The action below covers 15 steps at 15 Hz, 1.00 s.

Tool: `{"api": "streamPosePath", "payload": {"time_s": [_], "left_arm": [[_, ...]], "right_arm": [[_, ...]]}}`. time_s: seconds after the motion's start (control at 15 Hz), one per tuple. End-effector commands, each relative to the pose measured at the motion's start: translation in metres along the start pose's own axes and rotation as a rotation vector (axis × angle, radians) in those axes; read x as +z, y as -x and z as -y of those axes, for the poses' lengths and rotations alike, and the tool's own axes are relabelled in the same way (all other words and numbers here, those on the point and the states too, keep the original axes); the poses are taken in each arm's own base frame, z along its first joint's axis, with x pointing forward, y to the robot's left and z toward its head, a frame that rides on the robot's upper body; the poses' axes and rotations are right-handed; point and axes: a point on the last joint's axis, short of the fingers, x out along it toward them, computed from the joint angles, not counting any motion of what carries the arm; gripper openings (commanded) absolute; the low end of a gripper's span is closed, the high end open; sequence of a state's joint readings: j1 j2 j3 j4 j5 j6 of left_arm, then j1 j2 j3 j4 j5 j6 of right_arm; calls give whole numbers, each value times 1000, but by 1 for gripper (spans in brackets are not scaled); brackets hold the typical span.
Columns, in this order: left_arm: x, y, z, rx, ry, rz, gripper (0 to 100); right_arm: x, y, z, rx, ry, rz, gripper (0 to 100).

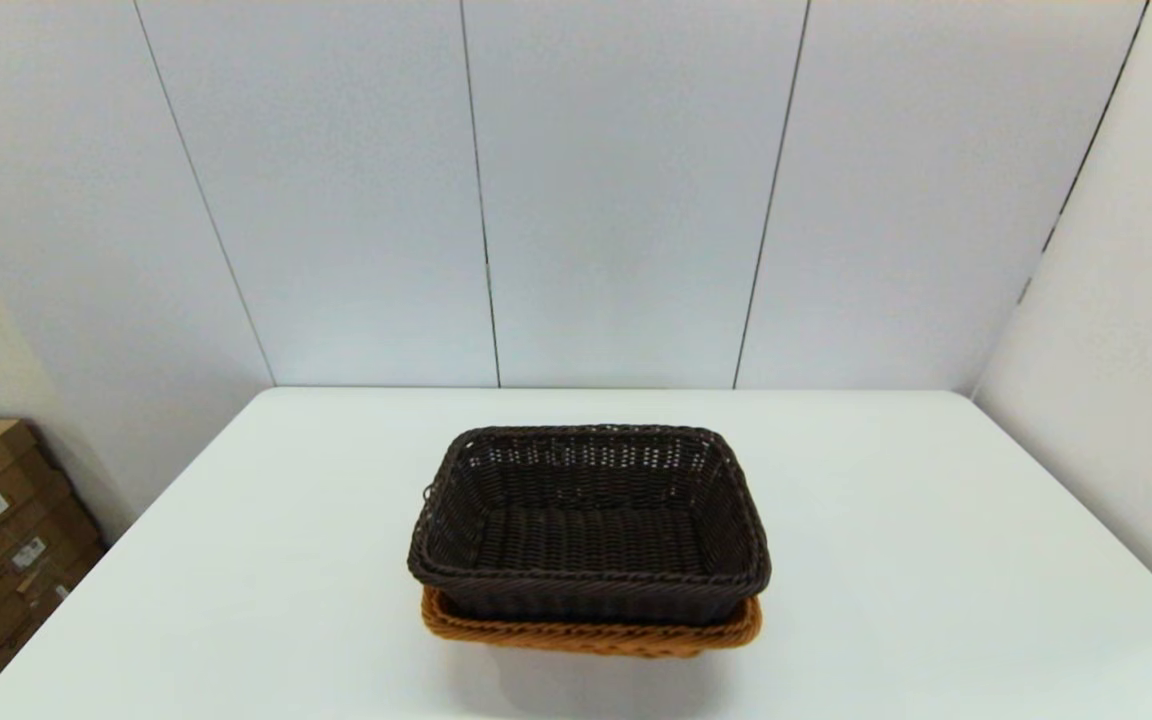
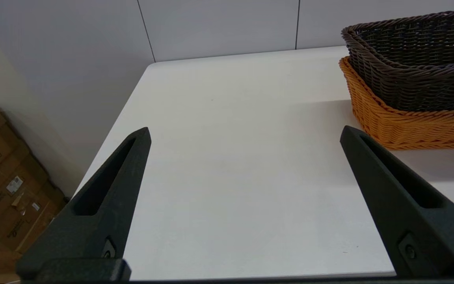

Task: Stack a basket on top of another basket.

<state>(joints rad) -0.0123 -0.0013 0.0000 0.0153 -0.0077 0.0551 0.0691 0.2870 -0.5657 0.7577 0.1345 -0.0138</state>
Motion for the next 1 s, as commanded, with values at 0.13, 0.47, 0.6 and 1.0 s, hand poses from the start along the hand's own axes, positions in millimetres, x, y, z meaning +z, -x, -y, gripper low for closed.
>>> {"api": "streamPosePath", "payload": {"time_s": [0.13, 0.47, 0.6, 1.0], "left_arm": [[-1, 0, 0, 0, 0, -6, 100], [-1, 0, 0, 0, 0, -6, 100], [-1, 0, 0, 0, 0, -6, 100], [-1, 0, 0, 0, 0, -6, 100]], "right_arm": [[-21, -16, -1, -69, 42, 68, 100], [-50, -44, 3, -114, 116, 295, 100], [-61, -53, 5, -156, 151, 361, 100], [-62, -62, 8, -196, 147, 455, 100]]}}
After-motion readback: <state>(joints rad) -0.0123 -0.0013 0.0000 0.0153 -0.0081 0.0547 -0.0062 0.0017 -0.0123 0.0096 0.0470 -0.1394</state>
